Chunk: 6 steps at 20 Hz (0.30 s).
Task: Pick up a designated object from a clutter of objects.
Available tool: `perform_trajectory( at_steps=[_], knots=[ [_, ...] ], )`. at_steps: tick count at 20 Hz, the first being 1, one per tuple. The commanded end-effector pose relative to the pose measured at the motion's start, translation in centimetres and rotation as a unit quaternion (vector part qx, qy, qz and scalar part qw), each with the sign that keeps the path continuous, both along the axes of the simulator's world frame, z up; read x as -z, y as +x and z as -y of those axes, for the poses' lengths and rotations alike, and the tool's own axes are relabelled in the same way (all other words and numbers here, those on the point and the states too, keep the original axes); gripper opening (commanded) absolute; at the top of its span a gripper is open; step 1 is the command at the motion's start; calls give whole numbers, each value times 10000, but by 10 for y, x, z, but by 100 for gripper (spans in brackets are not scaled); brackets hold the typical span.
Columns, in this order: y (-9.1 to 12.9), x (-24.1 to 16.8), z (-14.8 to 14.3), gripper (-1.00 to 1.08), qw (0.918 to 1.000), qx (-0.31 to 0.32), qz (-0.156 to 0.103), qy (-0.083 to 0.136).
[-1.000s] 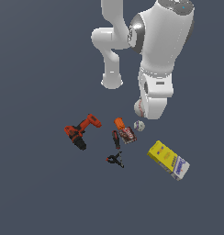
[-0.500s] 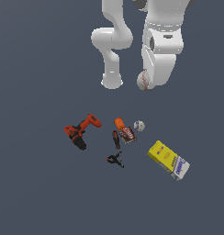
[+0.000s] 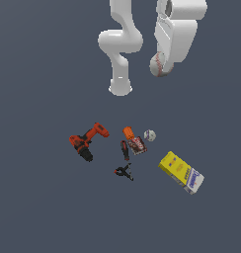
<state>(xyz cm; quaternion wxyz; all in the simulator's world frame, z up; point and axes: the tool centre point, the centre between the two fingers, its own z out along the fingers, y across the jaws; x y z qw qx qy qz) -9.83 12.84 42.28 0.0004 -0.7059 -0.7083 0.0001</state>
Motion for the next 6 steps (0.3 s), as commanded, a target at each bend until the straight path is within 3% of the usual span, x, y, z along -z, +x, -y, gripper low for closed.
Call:
perform_trajectory(
  at_steps=[1, 6],
  knots=[
    [-4, -9, 0, -100, 10000, 2, 3, 0],
    [-6, -14, 0, -100, 10000, 6, 3, -2]
  ],
)
